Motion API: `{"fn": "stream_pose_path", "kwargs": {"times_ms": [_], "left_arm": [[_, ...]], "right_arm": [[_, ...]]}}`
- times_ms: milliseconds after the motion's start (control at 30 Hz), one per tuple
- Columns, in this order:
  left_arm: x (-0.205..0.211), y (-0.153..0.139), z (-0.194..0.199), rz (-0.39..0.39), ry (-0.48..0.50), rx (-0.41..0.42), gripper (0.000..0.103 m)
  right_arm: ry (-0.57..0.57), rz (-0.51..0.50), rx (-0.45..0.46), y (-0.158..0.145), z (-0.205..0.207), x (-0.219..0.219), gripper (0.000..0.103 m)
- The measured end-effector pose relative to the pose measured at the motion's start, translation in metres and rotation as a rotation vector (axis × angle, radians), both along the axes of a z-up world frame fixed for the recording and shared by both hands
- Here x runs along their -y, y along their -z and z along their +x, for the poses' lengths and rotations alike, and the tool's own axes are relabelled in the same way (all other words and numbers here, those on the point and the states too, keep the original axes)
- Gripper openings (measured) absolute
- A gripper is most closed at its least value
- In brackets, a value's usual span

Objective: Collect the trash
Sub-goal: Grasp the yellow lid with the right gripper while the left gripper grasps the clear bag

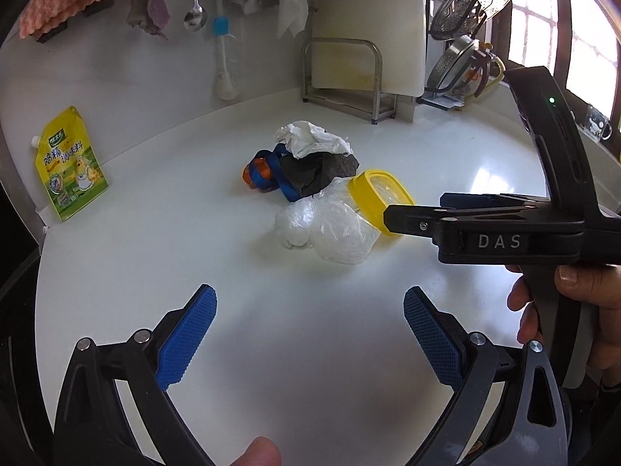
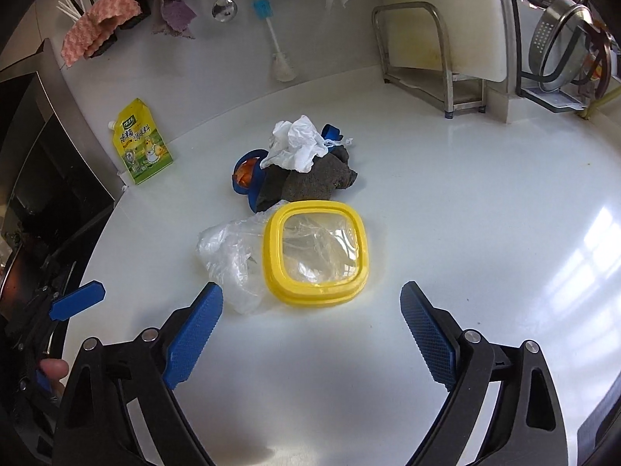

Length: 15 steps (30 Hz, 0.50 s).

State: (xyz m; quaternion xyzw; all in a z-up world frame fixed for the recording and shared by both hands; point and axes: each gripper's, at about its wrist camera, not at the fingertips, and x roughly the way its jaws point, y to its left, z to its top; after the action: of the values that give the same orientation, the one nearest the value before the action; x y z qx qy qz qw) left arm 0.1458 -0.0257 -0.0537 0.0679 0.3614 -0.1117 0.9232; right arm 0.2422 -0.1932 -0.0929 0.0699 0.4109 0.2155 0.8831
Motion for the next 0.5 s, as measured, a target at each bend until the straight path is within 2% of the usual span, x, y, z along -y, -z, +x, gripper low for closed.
{"fn": "stream_pose_path", "kwargs": {"times_ms": [133,367,400,433,500], "left_arm": [[-0.001,0.006,0.013,-0.003,0.002,-0.014,0.095],[0.000,0.013,0.026,0.004,0.005,-0.028,0.095],[0.001,0.014,0.027,0.001,0.005,-0.032,0.095],[0.001,0.014,0.028,-0.004,0.005,-0.035,0.095],[0.003,0.015,0.031,-0.007,0.006,-0.037,0.095]], "right_arm": [[-0.020,-0.024,-0.017,0.008,0.021,-0.006,0.088],[-0.056,0.005,-0.042,0.018,0.035,-0.003,0.087],[-0.058,-0.001,-0.032,0.017,0.034,-0.002,0.081],[-0.075,-0.006,-0.030,0.017,0.032,-0.003,0.067],[-0.069,-0.021,-0.011,0.014,0.027,-0.001,0.067]]}}
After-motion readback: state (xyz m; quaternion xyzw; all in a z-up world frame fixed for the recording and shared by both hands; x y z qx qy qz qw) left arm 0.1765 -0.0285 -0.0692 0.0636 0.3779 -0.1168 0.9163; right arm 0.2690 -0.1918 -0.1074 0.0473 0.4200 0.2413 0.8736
